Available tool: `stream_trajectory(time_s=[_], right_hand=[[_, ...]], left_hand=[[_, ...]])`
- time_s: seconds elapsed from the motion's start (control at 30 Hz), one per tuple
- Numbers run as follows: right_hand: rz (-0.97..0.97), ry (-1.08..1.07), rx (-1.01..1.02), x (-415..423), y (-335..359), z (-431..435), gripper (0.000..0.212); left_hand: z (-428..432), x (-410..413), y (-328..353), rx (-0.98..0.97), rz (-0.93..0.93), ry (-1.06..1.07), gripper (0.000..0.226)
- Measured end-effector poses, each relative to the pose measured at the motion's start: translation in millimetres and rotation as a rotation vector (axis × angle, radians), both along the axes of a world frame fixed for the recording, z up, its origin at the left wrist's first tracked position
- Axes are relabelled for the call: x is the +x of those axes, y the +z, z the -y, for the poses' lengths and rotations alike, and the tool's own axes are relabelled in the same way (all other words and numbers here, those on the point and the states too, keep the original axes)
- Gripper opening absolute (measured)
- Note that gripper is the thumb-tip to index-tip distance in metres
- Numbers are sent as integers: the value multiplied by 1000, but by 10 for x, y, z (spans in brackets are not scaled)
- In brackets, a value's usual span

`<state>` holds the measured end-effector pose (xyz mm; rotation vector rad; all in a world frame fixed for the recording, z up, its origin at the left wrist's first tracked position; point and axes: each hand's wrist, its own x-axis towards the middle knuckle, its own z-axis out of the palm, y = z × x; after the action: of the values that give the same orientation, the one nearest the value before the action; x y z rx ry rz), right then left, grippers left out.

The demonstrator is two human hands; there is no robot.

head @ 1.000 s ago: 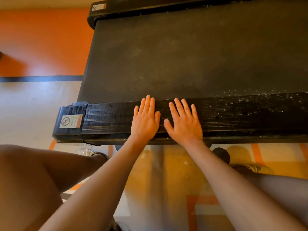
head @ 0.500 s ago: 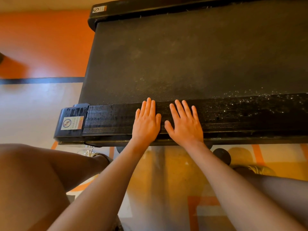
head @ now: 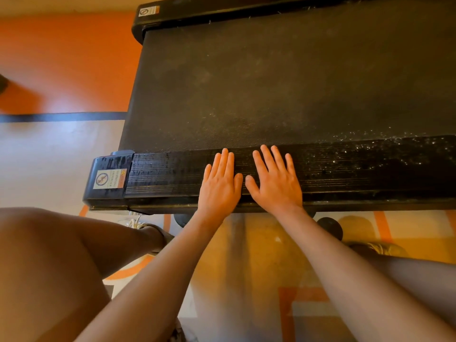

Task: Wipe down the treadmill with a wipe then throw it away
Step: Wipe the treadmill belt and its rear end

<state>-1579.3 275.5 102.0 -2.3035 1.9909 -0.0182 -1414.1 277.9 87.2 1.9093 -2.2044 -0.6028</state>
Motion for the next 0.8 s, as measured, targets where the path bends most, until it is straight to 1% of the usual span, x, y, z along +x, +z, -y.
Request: stream_trajectory(time_s=[0.1,0.17,0.23,0.4,0.6,0.67,0.73,0.8], right_hand=[[1,2,6,-8,14,0,76],[6,3,8,-6,18,-2,77],[10,1,16,-7,26,-6,77],[28,-3,17,-9,7,-5,78],[40,6,75,-19,68,-12,80],[66,23,113,-29,117,-8,76],[148,28,150,-71,194,4,67],[242,11,107,-184,282,-1,58]], left_hand=[[332,-78,35,56,27,-10,63],[404,-119,46,65,27,10,64],[300,-128,48,45,12,24,64],[-302,-26,-5,-17,-26,38,62],[-281,-41,-30,-15,-15,42,61],[-286,-25,-28,-5,-23,33,61],[-290,-11,-27,0,-36,29,62],[-294,-9,-18,0,-43,33,63]])
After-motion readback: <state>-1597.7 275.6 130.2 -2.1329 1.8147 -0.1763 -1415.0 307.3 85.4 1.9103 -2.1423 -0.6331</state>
